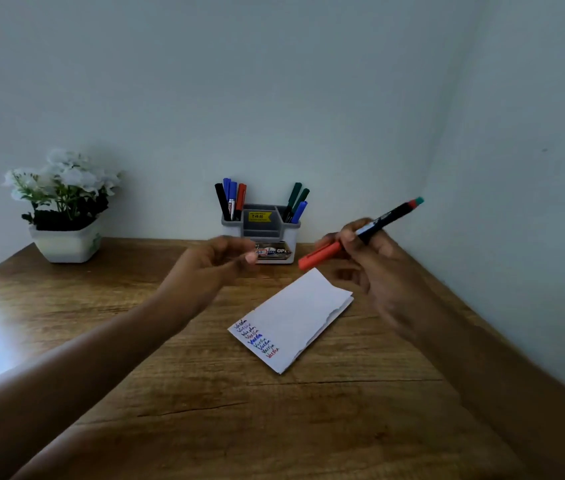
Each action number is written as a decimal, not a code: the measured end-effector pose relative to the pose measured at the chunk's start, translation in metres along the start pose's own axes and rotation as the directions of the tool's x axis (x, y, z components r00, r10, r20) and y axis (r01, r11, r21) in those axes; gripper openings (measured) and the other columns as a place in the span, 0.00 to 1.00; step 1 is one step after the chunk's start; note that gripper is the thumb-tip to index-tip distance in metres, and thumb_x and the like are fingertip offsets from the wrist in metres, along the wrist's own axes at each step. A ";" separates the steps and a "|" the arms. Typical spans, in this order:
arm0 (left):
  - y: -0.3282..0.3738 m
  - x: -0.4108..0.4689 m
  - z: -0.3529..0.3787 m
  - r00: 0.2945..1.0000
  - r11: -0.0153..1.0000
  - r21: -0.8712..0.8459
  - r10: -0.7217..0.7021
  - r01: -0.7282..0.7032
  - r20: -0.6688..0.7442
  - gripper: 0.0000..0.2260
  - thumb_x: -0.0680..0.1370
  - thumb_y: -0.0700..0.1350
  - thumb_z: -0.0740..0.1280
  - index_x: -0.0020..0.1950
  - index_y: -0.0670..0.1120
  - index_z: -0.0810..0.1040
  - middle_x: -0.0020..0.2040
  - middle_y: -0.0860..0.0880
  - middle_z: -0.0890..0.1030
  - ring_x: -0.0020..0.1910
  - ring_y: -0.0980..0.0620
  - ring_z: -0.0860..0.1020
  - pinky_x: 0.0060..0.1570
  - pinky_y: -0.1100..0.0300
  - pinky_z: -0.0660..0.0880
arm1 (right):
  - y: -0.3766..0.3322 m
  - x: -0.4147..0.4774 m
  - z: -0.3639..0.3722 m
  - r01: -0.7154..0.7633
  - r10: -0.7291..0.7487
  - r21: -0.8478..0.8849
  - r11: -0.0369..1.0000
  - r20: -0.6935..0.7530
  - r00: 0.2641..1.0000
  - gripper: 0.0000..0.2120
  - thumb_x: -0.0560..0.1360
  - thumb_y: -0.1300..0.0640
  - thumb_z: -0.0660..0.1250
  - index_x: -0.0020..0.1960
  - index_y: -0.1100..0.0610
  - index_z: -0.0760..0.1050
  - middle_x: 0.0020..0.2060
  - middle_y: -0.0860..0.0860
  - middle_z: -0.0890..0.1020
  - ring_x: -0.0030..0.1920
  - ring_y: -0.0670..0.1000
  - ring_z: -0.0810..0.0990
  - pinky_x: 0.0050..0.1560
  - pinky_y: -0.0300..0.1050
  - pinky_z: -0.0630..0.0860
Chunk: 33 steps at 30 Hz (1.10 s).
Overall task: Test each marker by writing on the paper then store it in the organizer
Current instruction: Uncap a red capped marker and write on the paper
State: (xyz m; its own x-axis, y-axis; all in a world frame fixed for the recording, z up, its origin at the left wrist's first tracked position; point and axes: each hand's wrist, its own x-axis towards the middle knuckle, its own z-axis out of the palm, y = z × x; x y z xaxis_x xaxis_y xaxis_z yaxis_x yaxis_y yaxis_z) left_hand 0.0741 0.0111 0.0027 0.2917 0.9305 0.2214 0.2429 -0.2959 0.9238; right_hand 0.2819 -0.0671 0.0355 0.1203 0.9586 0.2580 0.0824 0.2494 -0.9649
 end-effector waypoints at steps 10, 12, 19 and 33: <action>-0.046 0.087 0.031 0.946 0.981 -0.142 -0.167 0.131 -0.278 0.47 0.73 0.39 0.74 0.79 0.53 0.44 0.79 0.43 0.57 0.75 0.42 0.62 0.71 0.44 0.65 | -0.068 0.155 -0.006 0.234 -0.011 -0.967 -0.104 0.236 0.972 0.15 0.80 0.52 0.57 0.56 0.59 0.76 0.44 0.55 0.79 0.40 0.52 0.72 0.39 0.43 0.66; -0.046 0.096 0.036 0.949 0.982 -0.157 -0.150 0.109 -0.278 0.47 0.73 0.38 0.74 0.79 0.52 0.43 0.78 0.44 0.58 0.75 0.43 0.63 0.70 0.46 0.66 | -0.074 0.180 0.010 0.221 0.153 -0.940 -0.259 0.186 0.971 0.13 0.80 0.59 0.55 0.56 0.63 0.75 0.43 0.56 0.78 0.38 0.52 0.72 0.38 0.43 0.67; -0.055 0.108 0.038 0.959 0.996 -0.031 -0.090 0.085 -0.268 0.38 0.77 0.37 0.69 0.79 0.49 0.49 0.76 0.46 0.65 0.72 0.46 0.67 0.66 0.51 0.70 | -0.069 0.223 0.050 0.319 0.332 -0.783 -0.533 0.154 0.931 0.12 0.74 0.57 0.67 0.55 0.60 0.79 0.44 0.54 0.82 0.49 0.55 0.80 0.54 0.49 0.75; -0.058 0.109 0.039 0.961 0.996 0.051 -0.061 0.077 -0.269 0.35 0.77 0.38 0.69 0.78 0.47 0.52 0.74 0.46 0.67 0.71 0.45 0.69 0.64 0.51 0.71 | -0.010 0.236 0.037 0.363 0.222 -0.927 -0.092 0.336 0.915 0.16 0.70 0.56 0.72 0.56 0.60 0.77 0.52 0.54 0.79 0.48 0.50 0.74 0.45 0.43 0.69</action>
State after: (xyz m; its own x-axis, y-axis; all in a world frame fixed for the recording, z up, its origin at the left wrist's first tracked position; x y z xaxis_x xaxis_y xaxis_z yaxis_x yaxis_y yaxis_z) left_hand 0.1279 0.1214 -0.0391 0.0167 0.9705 0.2404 0.3112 -0.2336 0.9212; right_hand 0.2725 0.1616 0.1043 -0.2040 0.9789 0.0057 0.9535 0.1974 0.2276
